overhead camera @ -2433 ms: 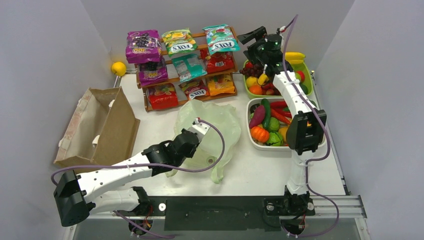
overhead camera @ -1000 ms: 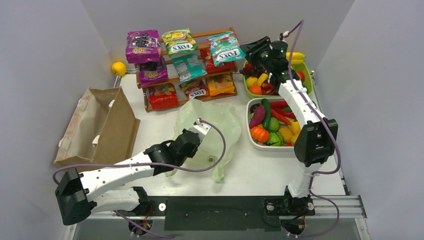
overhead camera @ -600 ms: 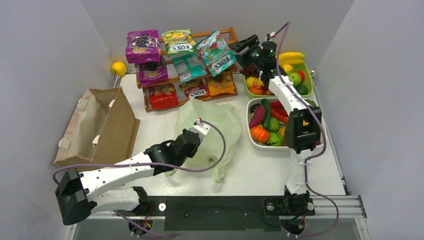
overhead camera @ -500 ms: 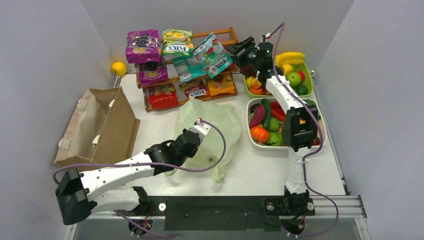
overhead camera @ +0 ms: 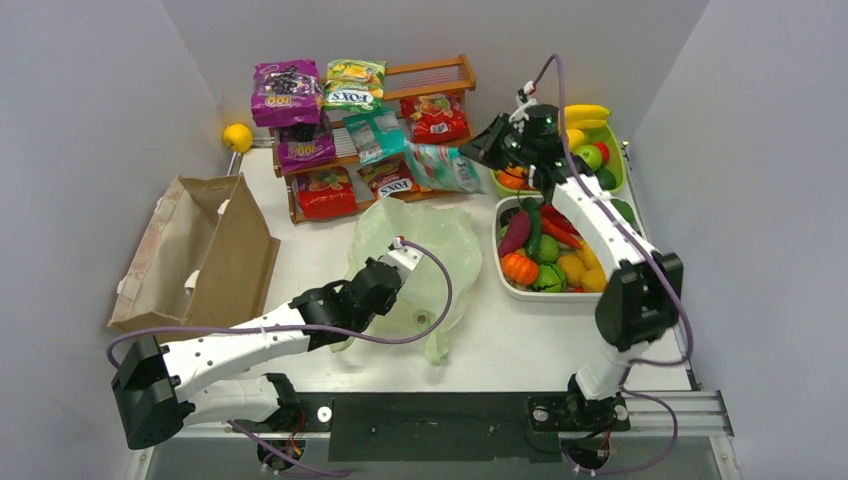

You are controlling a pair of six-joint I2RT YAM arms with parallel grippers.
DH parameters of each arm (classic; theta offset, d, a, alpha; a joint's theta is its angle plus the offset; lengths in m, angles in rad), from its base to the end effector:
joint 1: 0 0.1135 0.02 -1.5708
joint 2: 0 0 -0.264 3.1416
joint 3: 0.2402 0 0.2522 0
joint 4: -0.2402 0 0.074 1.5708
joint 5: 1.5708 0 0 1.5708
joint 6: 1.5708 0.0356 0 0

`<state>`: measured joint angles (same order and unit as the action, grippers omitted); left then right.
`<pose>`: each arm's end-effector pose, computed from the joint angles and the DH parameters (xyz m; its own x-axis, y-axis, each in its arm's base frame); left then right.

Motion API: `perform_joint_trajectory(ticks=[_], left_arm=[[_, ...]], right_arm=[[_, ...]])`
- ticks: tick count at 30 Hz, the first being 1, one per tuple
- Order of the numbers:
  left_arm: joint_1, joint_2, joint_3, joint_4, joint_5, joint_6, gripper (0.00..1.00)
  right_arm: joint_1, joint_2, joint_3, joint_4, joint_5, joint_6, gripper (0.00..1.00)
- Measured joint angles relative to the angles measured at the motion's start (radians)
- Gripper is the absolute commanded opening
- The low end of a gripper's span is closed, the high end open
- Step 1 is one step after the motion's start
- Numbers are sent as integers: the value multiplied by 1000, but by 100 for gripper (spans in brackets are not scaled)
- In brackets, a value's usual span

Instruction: Place the food into the grocery bag and tie it

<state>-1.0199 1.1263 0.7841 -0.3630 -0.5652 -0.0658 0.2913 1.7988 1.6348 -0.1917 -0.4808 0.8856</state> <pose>0.1401 -0.1916 0.2587 -0.3718 0.4992 -0.7827 0.4827 0.8241 0.2963 0.4072 0.1393 0.3531 -0.7298 0.4979 -0.4685 -0.1656 0.5361 0.8277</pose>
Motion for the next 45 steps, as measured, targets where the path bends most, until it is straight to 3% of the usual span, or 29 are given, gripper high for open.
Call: perform_joint_trajectory(ticks=[5,12,14,15,17,19,21,28,35,45], left_arm=[[0,0,0,1,-3,1,0],[1,0,0,1,-3,3,0],[1,1,0,1,-3,3,0],[1,2,0,1,-3,3,0],[1,5,0,1,-3,3,0],[1,8,0,1,-3,3,0],[1,13,0,1,-3,3,0],[1,27,0,1,-3,3,0],[1,34,0,0,-3,3,0],[1,33,0,0,-3,2,0]], right_arm=[[17,-283,-196,-121,20,-148,0],[42,-528,-327,-287,67,-276,0],[49,-566,-338,-339,101,-303,16],[51,-582,-340,-367,123,-314,40],[53,-604,-340,-415,188,-330,61],[53,-623,-338,-475,296,-354,72],[53,-634,-338,-534,416,-370,77],[54,-605,-338,-660,734,-385,82],[180,-383,-222,-746,963,-430,87],[234,-138,-144,-779,1029,-523,87]])
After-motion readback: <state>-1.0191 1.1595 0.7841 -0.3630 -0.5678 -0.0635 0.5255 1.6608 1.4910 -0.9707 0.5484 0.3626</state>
